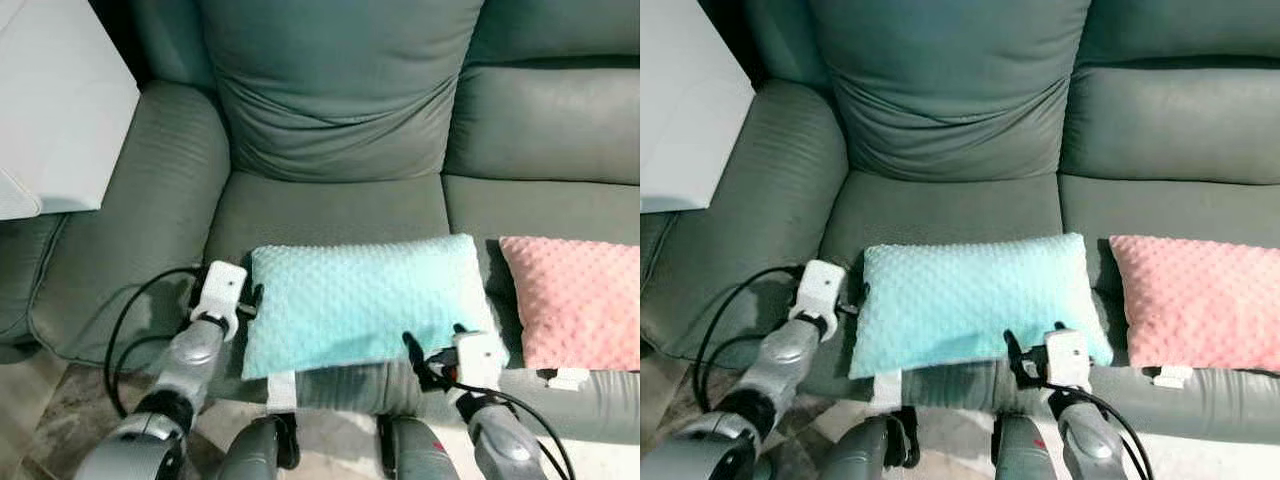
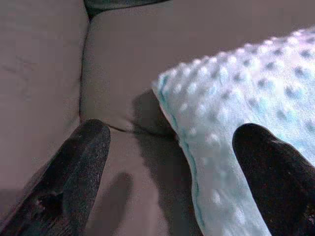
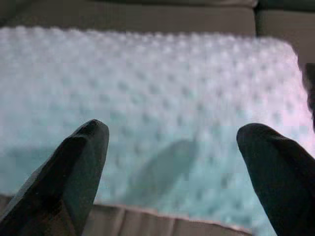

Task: Move the pillow to the sofa

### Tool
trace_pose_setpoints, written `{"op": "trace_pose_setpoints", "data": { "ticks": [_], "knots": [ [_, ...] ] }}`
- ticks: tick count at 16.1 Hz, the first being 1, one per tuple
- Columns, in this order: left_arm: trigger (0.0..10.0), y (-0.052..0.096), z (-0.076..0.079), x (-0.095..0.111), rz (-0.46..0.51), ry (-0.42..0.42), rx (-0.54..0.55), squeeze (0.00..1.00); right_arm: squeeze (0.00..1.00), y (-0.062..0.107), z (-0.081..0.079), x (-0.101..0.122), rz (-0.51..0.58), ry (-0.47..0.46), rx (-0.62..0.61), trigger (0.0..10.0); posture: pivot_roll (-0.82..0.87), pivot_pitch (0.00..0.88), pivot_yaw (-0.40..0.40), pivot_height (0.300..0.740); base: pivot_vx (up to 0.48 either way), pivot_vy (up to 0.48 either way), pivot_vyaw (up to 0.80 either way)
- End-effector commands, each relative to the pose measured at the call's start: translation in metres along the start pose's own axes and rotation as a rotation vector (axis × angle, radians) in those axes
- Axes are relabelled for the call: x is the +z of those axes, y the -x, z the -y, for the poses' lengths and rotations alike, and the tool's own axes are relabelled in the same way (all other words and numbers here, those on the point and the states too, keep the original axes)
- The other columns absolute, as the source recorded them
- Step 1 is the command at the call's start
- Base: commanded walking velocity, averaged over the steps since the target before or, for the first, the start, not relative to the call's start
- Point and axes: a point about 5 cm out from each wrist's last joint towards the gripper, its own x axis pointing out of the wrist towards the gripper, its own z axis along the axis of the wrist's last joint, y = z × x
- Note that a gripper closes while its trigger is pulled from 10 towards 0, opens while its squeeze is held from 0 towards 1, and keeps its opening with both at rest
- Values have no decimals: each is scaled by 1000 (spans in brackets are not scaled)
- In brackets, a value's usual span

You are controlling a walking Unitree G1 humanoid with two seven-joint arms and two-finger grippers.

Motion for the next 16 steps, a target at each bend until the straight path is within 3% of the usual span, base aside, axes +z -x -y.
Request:
{"op": "trace_pose_setpoints", "data": {
  "ticks": [1, 3, 5, 10, 13, 16],
  "knots": [
    [10000, 10, -2, -20, -55, 30, -14, 0, 0, 7, -9, -9, -74, -32, 29, 10000, -171, 239, 113, 740, 0, 0, 0],
    [10000, 15, -8, -25, -56, 58, -1, 0, 0, 16, -16, -6, -124, -84, 81, 10000, -170, 208, 112, 740, 0, 0, 0],
    [10000, 19, -15, -26, -45, 80, 11, 0, 0, 24, -14, 7, -109, -92, 100, 10000, -174, 168, 111, 740, 0, 0, 0],
    [10000, 23, -19, -23, -26, 106, 6, 0, 0, 23, 10, 21, -89, -21, 33, 10000, -176, 107, 112, 740, 0, 0, 0],
    [10000, 27, -10, -24, -24, 165, -18, 0, 0, 17, 16, 27, -106, 15, -9, 10000, -175, 71, 112, 740, 0, 0, 0],
    [10000, 33, 1, -27, 7, 196, -42, 0, 0, 16, 19, 17, -166, 64, -62, 10000, -167, 46, 108, 740, 0, 0, 0]
  ]
}}
